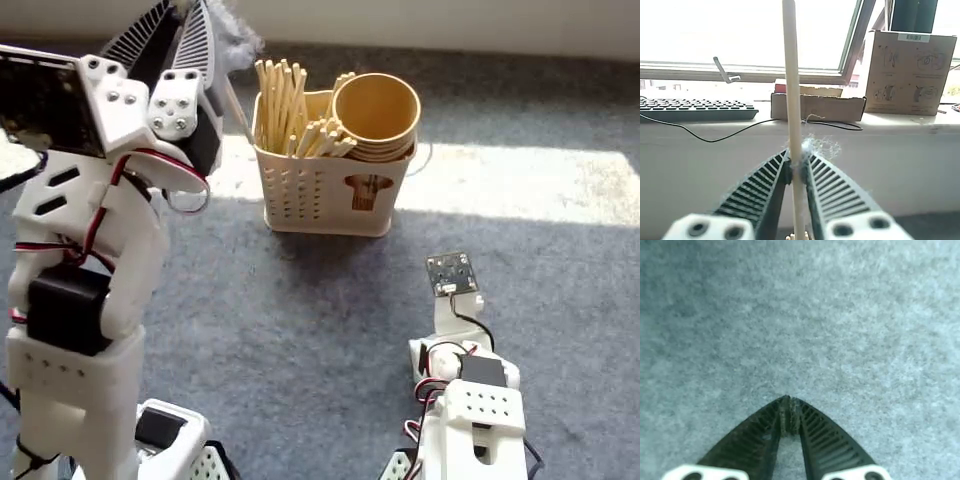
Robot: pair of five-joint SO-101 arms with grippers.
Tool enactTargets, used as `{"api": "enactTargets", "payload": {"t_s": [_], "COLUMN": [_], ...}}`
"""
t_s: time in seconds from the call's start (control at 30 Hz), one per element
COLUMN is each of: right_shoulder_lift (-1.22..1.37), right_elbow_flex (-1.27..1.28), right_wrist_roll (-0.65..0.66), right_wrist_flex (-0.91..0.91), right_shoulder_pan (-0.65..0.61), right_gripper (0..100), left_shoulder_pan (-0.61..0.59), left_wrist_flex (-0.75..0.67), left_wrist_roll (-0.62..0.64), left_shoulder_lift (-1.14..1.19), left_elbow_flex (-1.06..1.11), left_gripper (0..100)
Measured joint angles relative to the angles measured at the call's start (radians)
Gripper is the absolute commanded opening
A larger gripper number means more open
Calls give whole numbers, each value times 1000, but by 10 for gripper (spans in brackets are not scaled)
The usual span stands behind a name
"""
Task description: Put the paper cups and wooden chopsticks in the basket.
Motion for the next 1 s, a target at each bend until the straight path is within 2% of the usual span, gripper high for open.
{"api": "enactTargets", "payload": {"t_s": [0.2,0.37,0.6,1.0], "right_shoulder_lift": [0,0,0,0], "right_elbow_flex": [0,0,0,0], "right_wrist_roll": [0,0,0,0], "right_wrist_flex": [0,0,0,0], "right_shoulder_pan": [0,0,0,0], "right_gripper": [6,6,6,6], "left_shoulder_pan": [0,0,20,20], "left_wrist_flex": [-230,-345,-420,-428], "left_wrist_roll": [0,0,0,0], "left_shoulder_lift": [2,26,244,456], "left_elbow_flex": [178,247,249,287], "left_gripper": [5,5,5,5]}}
